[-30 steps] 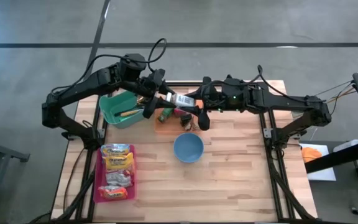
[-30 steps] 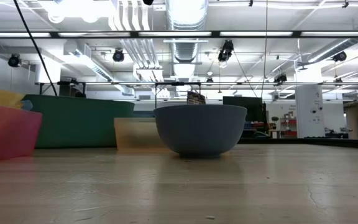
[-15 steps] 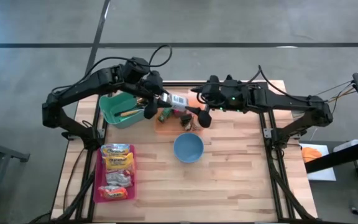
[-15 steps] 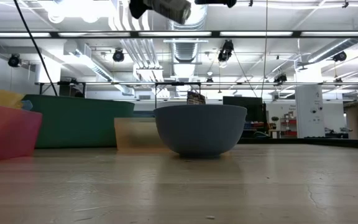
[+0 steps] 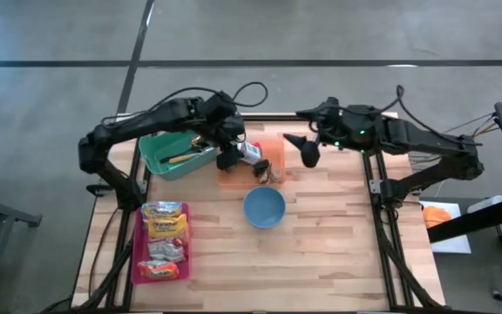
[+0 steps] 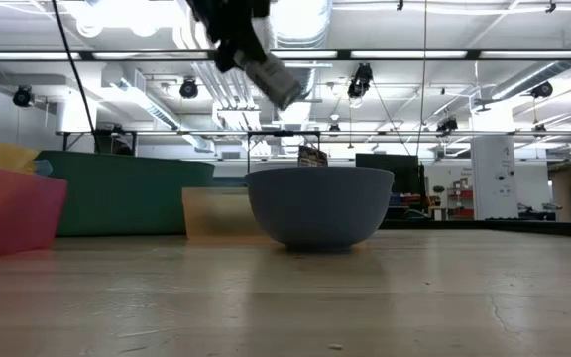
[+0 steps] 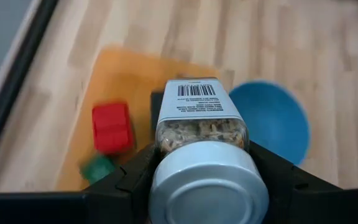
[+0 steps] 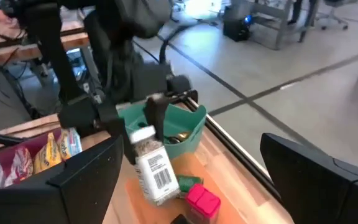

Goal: Pick & Place Food Item
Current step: Adjust the white spice bottle in the orange bin, then adjust the orange bin on the table

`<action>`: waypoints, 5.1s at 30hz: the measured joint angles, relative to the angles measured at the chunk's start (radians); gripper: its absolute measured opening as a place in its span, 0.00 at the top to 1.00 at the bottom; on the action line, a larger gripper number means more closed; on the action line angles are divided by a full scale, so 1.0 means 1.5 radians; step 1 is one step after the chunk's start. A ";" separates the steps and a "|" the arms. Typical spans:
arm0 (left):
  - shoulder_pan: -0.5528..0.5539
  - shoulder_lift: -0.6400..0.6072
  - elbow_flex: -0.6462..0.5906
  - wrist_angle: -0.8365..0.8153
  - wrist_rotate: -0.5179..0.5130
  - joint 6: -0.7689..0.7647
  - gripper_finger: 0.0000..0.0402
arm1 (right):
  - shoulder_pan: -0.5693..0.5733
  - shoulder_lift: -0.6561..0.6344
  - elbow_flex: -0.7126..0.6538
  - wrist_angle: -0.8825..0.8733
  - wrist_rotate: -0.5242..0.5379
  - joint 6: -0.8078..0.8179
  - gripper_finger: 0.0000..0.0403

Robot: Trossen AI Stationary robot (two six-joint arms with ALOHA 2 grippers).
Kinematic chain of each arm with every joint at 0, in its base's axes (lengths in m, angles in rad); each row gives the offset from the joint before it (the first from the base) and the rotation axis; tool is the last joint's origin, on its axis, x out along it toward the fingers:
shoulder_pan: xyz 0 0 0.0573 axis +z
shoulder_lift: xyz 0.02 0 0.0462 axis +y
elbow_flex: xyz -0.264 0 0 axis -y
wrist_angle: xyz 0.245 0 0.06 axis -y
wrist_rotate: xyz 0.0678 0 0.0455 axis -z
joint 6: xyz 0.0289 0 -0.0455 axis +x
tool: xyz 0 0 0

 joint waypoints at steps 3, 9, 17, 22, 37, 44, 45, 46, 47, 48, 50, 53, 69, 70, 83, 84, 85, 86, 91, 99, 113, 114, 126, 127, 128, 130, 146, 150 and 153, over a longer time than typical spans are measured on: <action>0.002 0.032 0.010 -0.012 -0.016 -0.080 0.53 | -0.001 -0.017 0.000 -0.020 0.003 0.022 0.07; 0.001 0.124 0.116 -0.172 -0.105 -0.134 0.53 | 0.000 -0.029 0.000 -0.036 0.012 0.041 0.07; -0.004 0.193 0.213 -0.274 -0.138 -0.149 0.53 | 0.000 -0.025 0.000 -0.054 0.014 0.041 0.07; -0.017 0.209 0.195 -0.257 -0.141 -0.175 0.53 | 0.000 -0.025 0.000 -0.059 0.014 0.045 0.07; -0.048 0.294 0.194 -0.250 -0.176 -0.185 0.53 | 0.000 -0.024 0.000 -0.060 0.012 0.047 0.07; -0.053 0.325 0.193 -0.246 -0.176 -0.185 0.53 | 0.000 -0.024 0.000 -0.060 0.012 0.047 0.07; -0.054 0.329 0.193 -0.243 -0.176 -0.184 0.53 | 0.000 -0.024 0.000 -0.060 0.012 0.047 0.07; -0.055 0.332 0.193 -0.240 -0.176 -0.184 0.53 | 0.000 -0.024 0.000 -0.060 0.012 0.047 0.07; -0.057 0.338 0.193 -0.239 -0.176 -0.184 0.53 | 0.000 -0.024 0.000 -0.060 0.012 0.047 0.07; -0.059 0.341 0.193 -0.239 -0.176 -0.184 0.53 | 0.000 -0.024 0.000 -0.061 0.012 0.047 0.07; -0.063 0.348 0.193 -0.238 -0.176 -0.184 0.53 | 0.000 -0.024 -0.001 -0.061 0.012 0.047 0.07; -0.067 0.350 0.184 -0.226 -0.176 -0.184 0.53 | 0.000 -0.024 -0.001 -0.061 0.012 0.047 0.07; -0.077 0.346 0.128 -0.186 -0.176 -0.185 0.38 | 0.000 -0.024 -0.001 -0.061 0.010 0.047 0.07; -0.077 0.346 0.129 -0.178 -0.176 -0.185 0.35 | 0.000 -0.024 -0.001 -0.061 0.010 0.047 0.07; -0.067 0.282 0.134 -0.196 -0.176 -0.177 0.28 | 0.001 -0.024 -0.001 -0.062 0.005 0.047 0.07; -0.065 0.271 0.133 -0.201 -0.176 -0.177 0.28 | 0.001 -0.024 -0.001 -0.062 0.005 0.047 0.07; -0.062 0.260 0.132 -0.205 -0.176 -0.177 0.28 | 0.001 -0.024 -0.001 -0.062 0.005 0.047 0.07; -0.058 0.248 0.128 -0.208 -0.176 -0.177 0.28 | 0.000 -0.024 -0.001 -0.061 0.005 0.047 0.07; -0.037 0.193 0.085 -0.208 -0.181 -0.169 0.28 | 0.000 -0.024 -0.001 -0.061 0.005 0.047 0.07; -0.009 0.165 -0.072 -0.137 -0.177 -0.178 0.28 | 0.001 -0.024 -0.001 -0.061 -0.008 0.047 0.07; -0.006 0.165 -0.172 0.014 -0.188 -0.200 0.28 | 0.001 -0.024 -0.001 -0.059 -0.011 0.063 0.07; -0.005 0.165 -0.176 0.022 -0.191 -0.200 0.28 | 0.001 -0.024 -0.001 -0.059 -0.011 0.064 0.07; 0.002 0.165 -0.202 0.047 -0.218 -0.195 0.28 | 0.001 -0.024 -0.001 -0.051 -0.011 0.064 0.07; 0.003 0.165 -0.202 0.046 -0.218 -0.195 0.28 | 0.001 -0.024 -0.001 -0.051 -0.011 0.064 0.07; 0.004 0.165 -0.202 0.041 -0.218 -0.195 0.28 | 0.001 -0.024 -0.001 -0.051 -0.011 0.064 0.07; 0.005 0.167 -0.194 0.018 -0.215 -0.196 0.28 | 0.001 -0.024 -0.001 -0.050 -0.011 0.064 0.07; 0.015 0.138 -0.172 -0.061 -0.218 -0.175 0.28 | 0.001 -0.024 -0.001 -0.050 -0.011 0.061 0.07; 0.016 0.130 -0.172 -0.056 -0.218 -0.176 0.28 | 0.001 -0.023 -0.001 -0.050 -0.011 0.059 0.07; 0.014 0.127 -0.172 -0.058 -0.197 -0.164 0.28 | 0.001 -0.023 -0.001 -0.050 -0.011 0.058 0.07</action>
